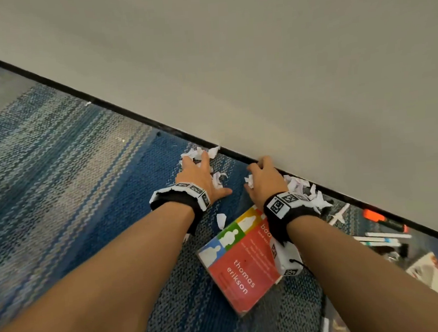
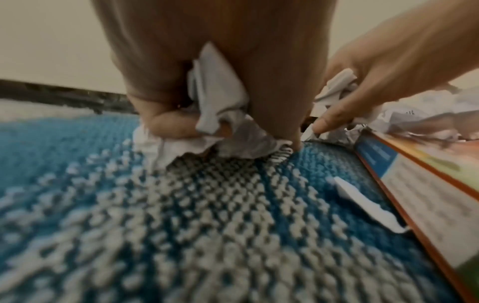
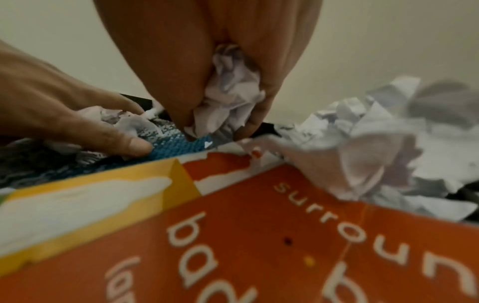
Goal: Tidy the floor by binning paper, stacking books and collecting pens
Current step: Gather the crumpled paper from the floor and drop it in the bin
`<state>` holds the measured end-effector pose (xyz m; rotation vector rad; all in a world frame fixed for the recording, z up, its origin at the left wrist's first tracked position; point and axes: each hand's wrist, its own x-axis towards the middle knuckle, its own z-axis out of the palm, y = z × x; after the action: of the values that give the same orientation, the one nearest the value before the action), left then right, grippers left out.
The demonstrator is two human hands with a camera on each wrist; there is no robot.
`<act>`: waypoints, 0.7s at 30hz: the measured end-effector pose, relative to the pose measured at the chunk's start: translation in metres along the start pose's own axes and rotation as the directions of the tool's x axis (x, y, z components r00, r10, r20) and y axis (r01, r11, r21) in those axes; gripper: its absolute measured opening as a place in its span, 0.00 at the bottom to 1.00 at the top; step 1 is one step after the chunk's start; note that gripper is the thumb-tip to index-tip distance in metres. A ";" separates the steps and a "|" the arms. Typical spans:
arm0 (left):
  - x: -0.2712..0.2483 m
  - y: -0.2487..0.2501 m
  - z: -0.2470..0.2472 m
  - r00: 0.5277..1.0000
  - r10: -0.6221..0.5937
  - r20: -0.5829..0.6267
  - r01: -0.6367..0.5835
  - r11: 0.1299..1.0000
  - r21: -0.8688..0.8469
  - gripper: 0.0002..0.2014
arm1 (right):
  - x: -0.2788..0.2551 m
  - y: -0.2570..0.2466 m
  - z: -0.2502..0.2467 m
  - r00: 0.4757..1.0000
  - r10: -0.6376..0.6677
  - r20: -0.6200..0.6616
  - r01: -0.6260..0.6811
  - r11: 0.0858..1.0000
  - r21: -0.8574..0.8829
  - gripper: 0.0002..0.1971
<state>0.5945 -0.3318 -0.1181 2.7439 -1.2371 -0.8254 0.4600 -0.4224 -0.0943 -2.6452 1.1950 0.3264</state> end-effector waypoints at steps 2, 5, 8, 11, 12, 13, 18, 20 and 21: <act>-0.003 0.001 0.007 0.998 0.036 -0.058 -0.037 0.999 -0.009 0.47 | 0.001 -0.001 0.006 0.999 0.019 0.026 -0.018 1.000 -0.020 0.19; -0.006 0.003 0.003 0.989 0.107 -0.103 -0.110 0.994 -0.026 0.30 | 0.004 -0.002 0.010 0.997 0.027 0.071 -0.023 0.998 -0.053 0.17; -0.006 0.004 0.002 0.988 0.129 -0.086 -0.131 0.991 -0.025 0.21 | 0.007 -0.004 0.003 0.994 -0.018 0.108 0.030 0.993 -0.114 0.15; -0.007 -0.001 0.002 0.987 0.147 -0.067 -0.147 0.989 0.002 0.17 | 0.003 -0.014 -0.010 0.995 -0.034 0.095 0.046 0.991 -0.129 0.17; -0.007 -0.004 0.002 0.985 0.159 -0.064 -0.159 0.987 0.004 0.17 | -0.001 -0.019 -0.014 0.996 -0.043 0.082 0.052 0.991 -0.121 0.18; -0.006 -0.009 0.003 0.984 0.167 -0.063 -0.168 0.986 -0.010 0.16 | -0.004 -0.024 -0.016 0.995 -0.063 0.075 0.070 0.992 -0.102 0.19; -0.010 -0.033 -0.011 0.976 0.112 -0.188 -0.148 0.972 -0.184 0.13 | -0.021 -0.051 0.001 0.945 -0.218 0.242 0.222 0.975 0.014 0.28; -0.014 -0.039 -0.023 0.969 0.103 -0.225 -0.146 0.973 -0.181 0.14 | -0.023 -0.060 0.011 0.921 -0.222 0.319 0.257 0.964 -0.072 0.34; -0.016 -0.043 -0.027 0.971 0.105 -0.216 -0.141 0.978 -0.156 0.13 | -0.022 -0.064 0.013 0.915 -0.215 0.341 0.259 0.962 -0.088 0.35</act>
<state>0.6286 -0.2967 -0.0972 2.5136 -1.2205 -0.5873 0.4928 -0.3622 -0.0931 -2.6648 0.7613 0.7901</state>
